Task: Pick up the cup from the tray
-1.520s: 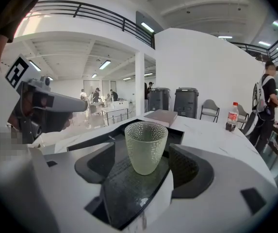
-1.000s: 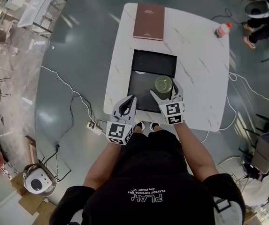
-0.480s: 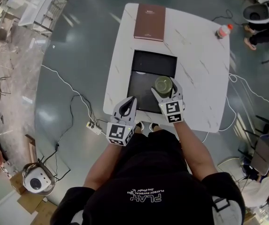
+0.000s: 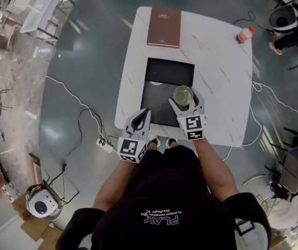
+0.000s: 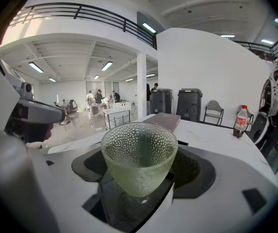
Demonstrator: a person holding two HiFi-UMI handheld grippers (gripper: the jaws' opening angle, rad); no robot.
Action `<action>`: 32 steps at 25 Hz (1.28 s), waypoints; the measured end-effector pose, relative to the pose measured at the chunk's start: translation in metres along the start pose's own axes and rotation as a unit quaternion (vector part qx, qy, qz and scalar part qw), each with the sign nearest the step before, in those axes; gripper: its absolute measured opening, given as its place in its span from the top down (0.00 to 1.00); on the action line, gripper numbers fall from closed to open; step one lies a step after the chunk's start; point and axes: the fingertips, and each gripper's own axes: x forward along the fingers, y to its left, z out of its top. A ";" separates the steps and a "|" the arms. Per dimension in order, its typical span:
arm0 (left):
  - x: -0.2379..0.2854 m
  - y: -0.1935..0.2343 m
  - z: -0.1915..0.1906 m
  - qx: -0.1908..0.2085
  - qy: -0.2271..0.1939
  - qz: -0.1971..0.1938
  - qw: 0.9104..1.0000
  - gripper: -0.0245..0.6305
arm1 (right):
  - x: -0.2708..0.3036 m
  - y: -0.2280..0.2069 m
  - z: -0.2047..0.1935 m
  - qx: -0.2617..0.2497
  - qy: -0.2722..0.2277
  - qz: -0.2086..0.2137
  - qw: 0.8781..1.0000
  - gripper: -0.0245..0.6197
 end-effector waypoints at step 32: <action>0.016 -0.017 0.075 0.042 -0.059 -0.052 0.996 0.95 | -0.098 -0.004 0.092 0.005 -0.083 -0.054 0.995 0.36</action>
